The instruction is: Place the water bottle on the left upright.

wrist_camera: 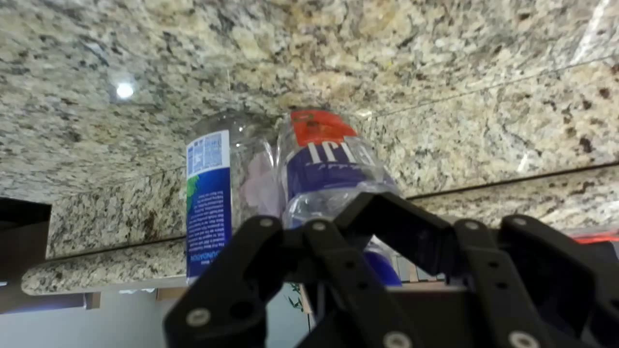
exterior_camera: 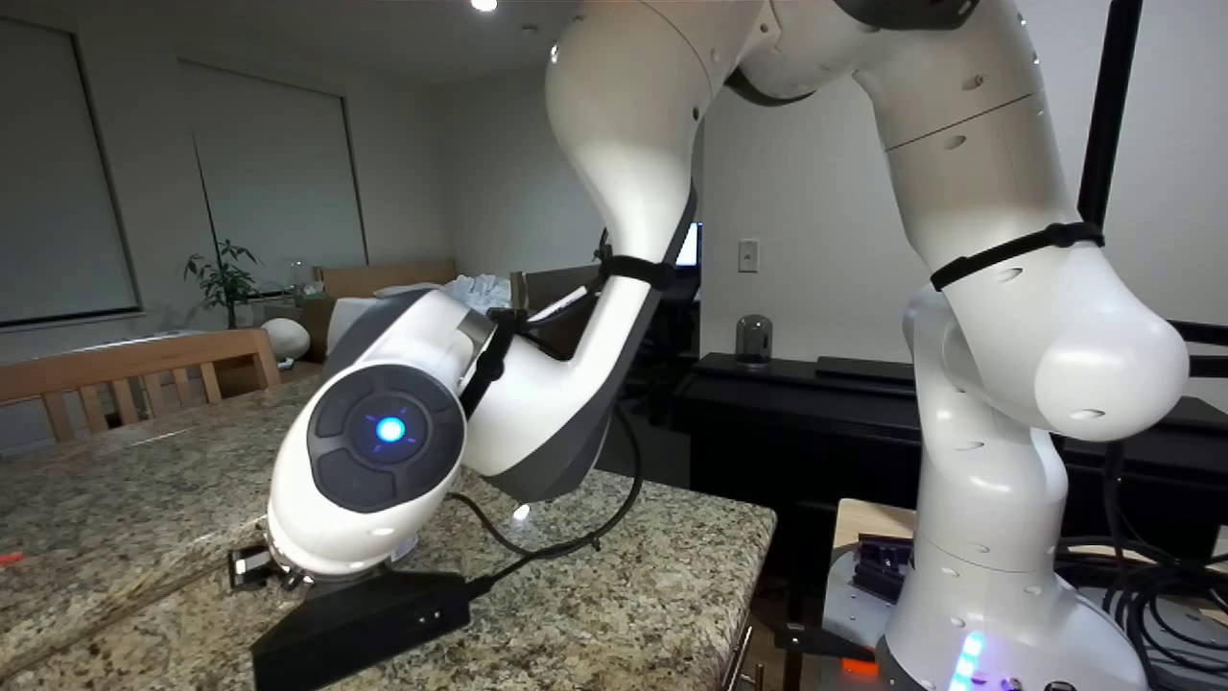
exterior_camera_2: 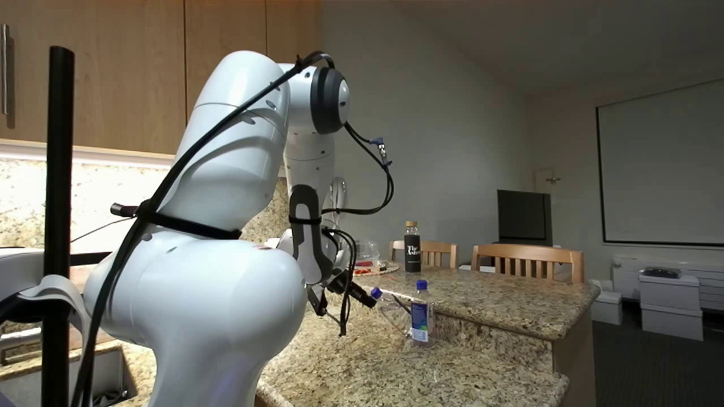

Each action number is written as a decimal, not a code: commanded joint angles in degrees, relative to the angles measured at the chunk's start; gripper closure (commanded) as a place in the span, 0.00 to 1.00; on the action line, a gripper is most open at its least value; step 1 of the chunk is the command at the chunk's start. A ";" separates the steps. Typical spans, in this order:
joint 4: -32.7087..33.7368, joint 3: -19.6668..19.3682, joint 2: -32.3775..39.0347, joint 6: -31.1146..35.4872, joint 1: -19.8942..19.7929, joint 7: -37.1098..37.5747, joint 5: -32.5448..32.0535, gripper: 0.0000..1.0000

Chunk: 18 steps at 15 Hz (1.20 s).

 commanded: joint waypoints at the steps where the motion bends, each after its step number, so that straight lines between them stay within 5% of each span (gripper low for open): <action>1: -1.48 -0.14 -3.86 -3.25 0.35 0.30 1.39 0.92; 18: -1.71 -2.13 -6.01 -7.42 -0.98 -0.63 5.54 0.92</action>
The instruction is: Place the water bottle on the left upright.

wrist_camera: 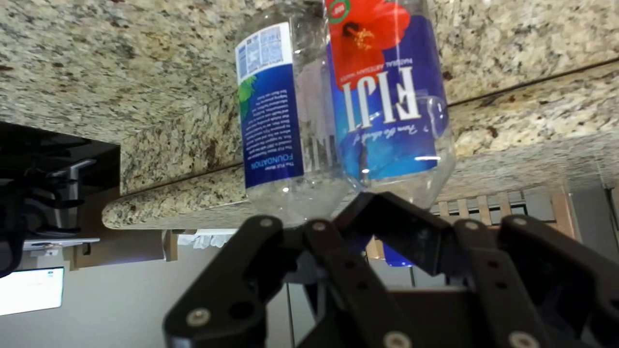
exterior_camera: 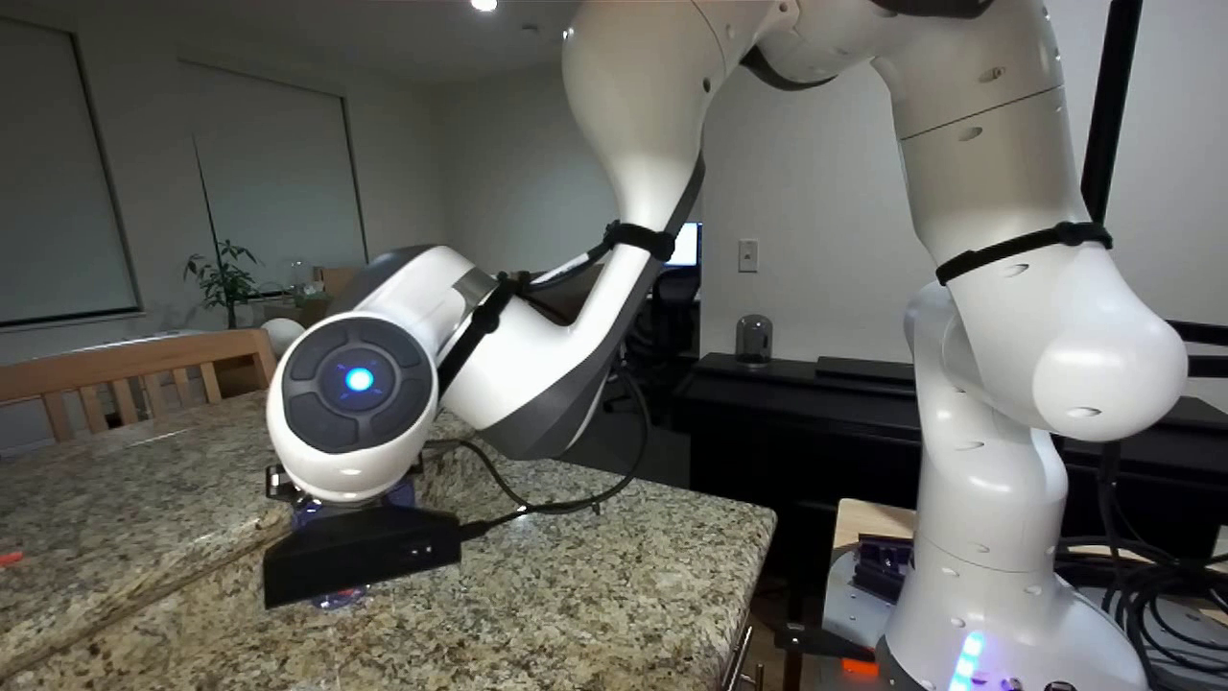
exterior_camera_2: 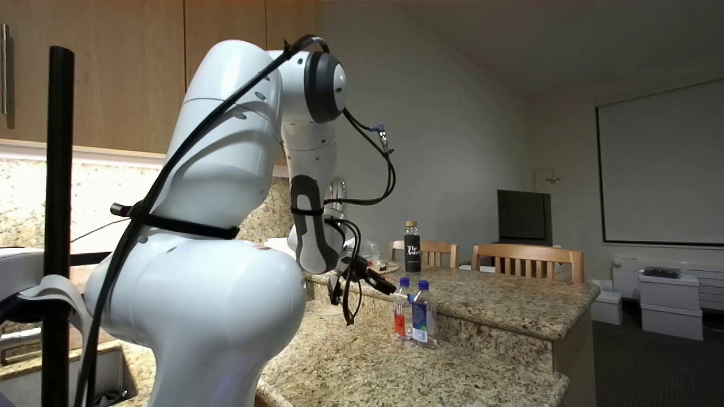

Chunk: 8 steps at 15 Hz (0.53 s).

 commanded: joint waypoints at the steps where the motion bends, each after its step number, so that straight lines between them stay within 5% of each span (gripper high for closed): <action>1: -1.83 0.16 -2.68 -0.17 -0.56 -0.78 1.89 0.92; 5: -3.08 0.03 -4.27 6.50 -2.13 -1.62 1.63 0.92; 8: -5.57 -0.06 -6.21 20.13 -4.07 -4.31 1.89 0.92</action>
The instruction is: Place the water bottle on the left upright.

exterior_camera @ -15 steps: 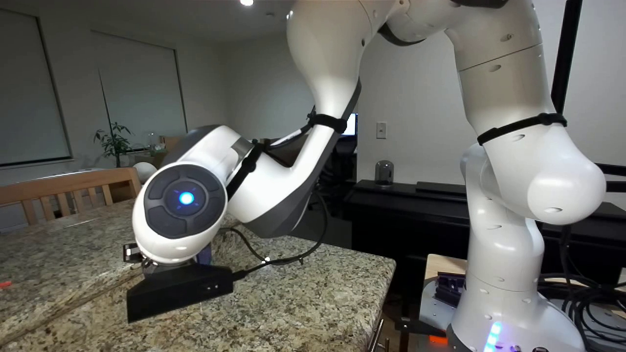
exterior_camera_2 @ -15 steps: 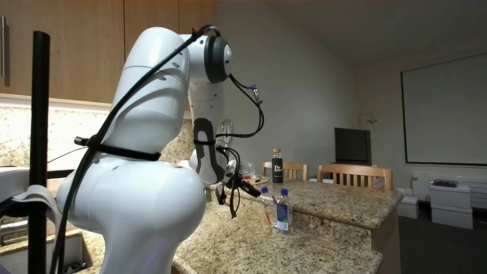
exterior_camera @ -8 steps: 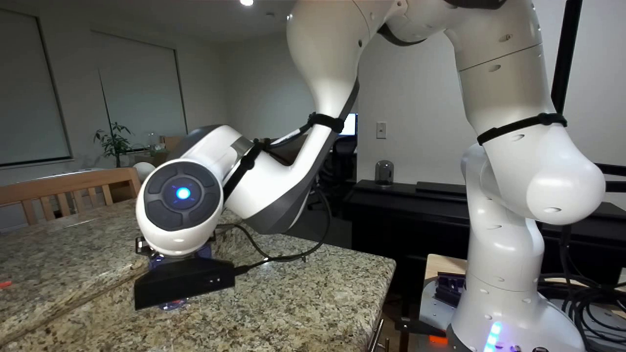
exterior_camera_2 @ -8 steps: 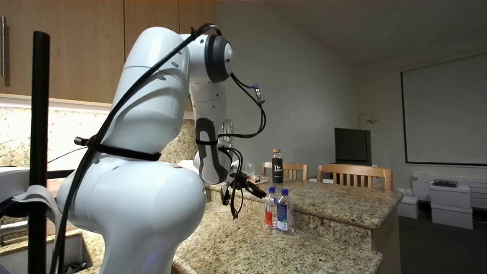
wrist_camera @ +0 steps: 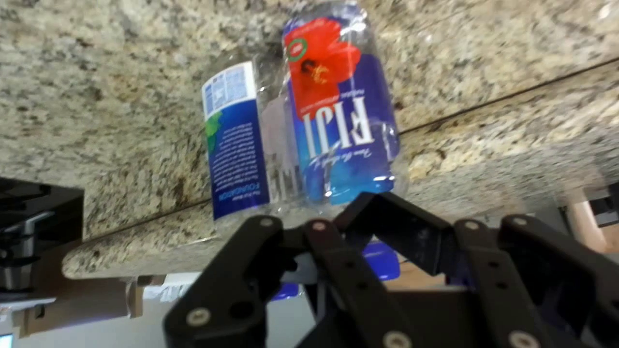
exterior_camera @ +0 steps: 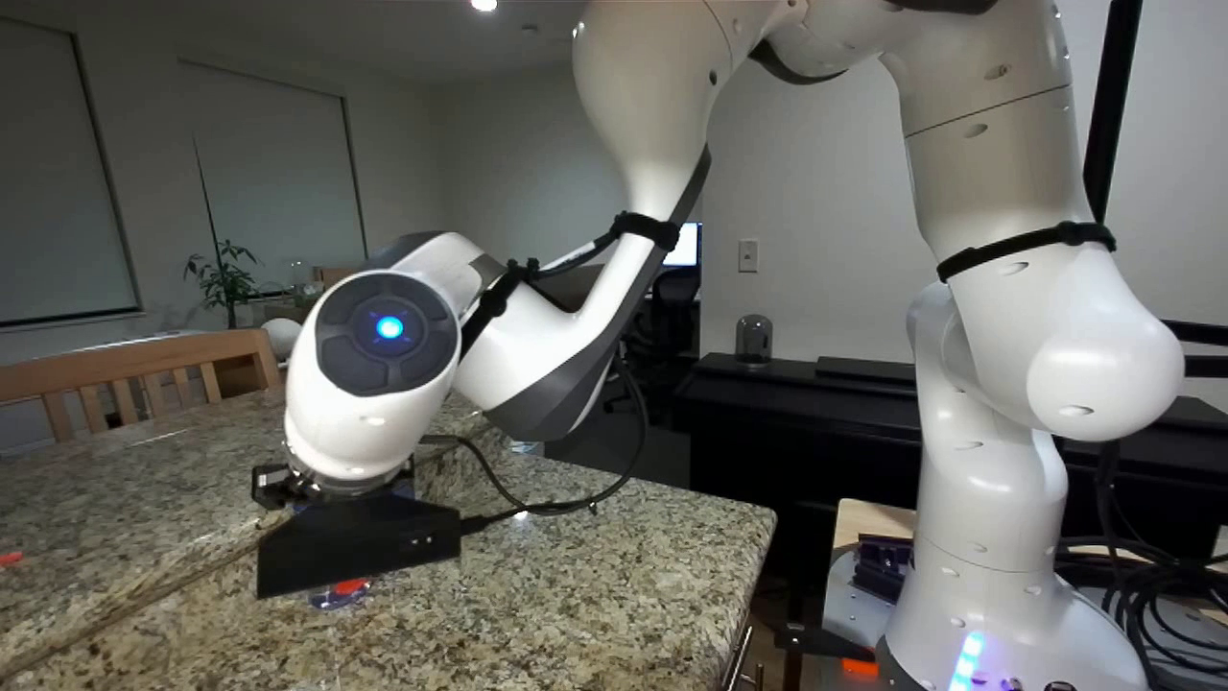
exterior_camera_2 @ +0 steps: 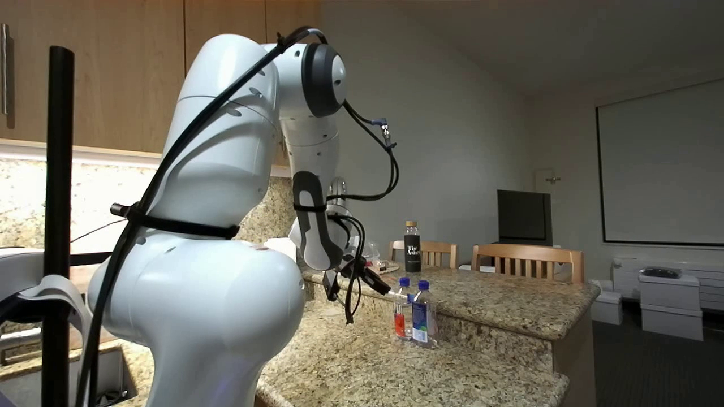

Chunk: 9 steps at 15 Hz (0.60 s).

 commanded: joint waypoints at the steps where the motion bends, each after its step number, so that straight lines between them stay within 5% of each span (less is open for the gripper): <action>1: -5.61 0.11 -4.90 13.77 -2.87 -5.53 2.57 0.92; 5: -12.63 -0.57 -7.71 23.81 -4.69 -21.11 15.47 0.92; 9: -19.04 0.09 -8.45 22.62 -3.37 -38.47 32.21 0.92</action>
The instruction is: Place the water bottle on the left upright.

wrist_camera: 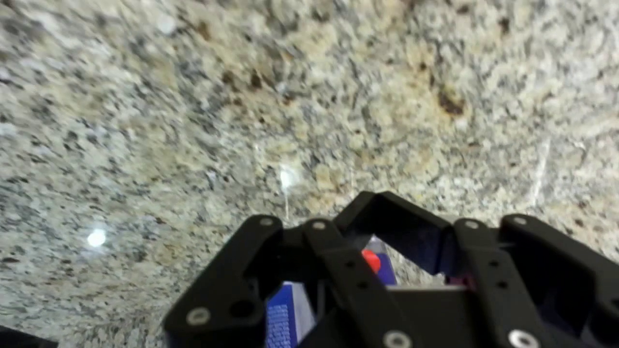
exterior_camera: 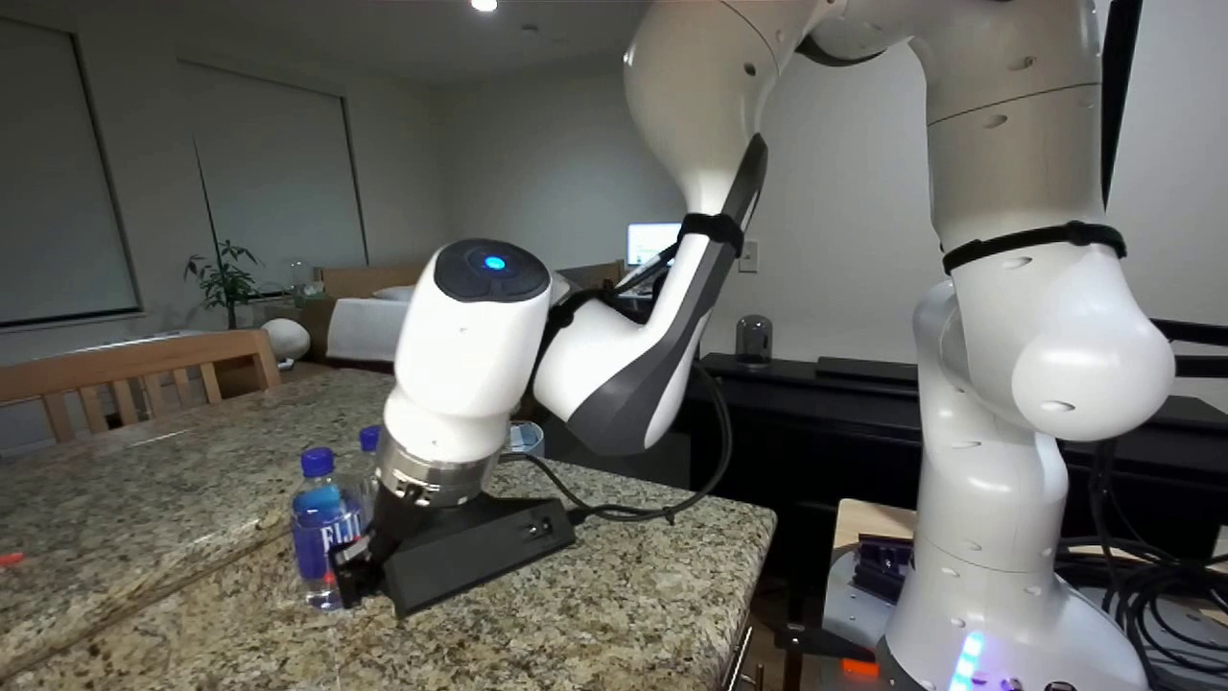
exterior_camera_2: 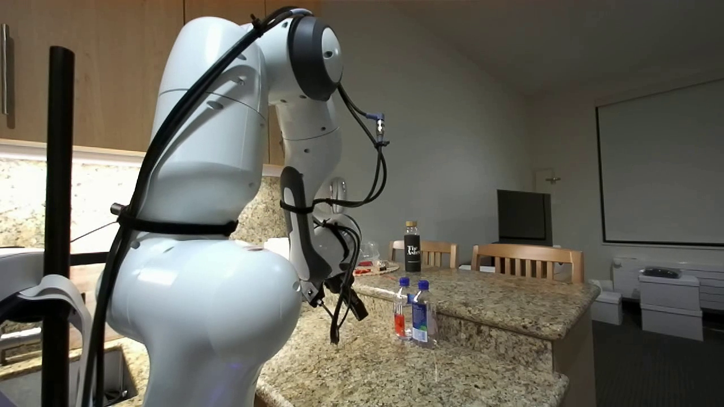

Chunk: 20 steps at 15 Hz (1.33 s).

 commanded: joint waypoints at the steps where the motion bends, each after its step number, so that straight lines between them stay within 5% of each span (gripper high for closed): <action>1: -6.48 1.01 -2.71 -1.61 0.89 -15.47 14.38 0.92; 5: -6.84 13.94 -1.81 -8.71 -6.75 -32.38 30.51 0.92; 8: -2.44 22.44 -2.33 -21.72 -11.52 -44.35 41.32 0.92; 12: 4.80 26.75 -6.79 -41.22 -15.16 -59.60 48.77 0.92; 14: 6.95 25.06 -11.65 -47.18 -15.94 -67.12 51.60 0.92; 15: 7.93 17.60 -14.40 -49.69 -10.04 -70.65 53.31 0.92; 16: 8.95 15.62 -16.00 -51.99 -9.68 -72.71 53.73 0.92; 18: 10.32 10.16 -18.39 -55.14 -7.27 -75.25 53.78 0.64; 20: 10.81 6.34 -20.40 -56.69 -5.68 -76.18 53.03 0.52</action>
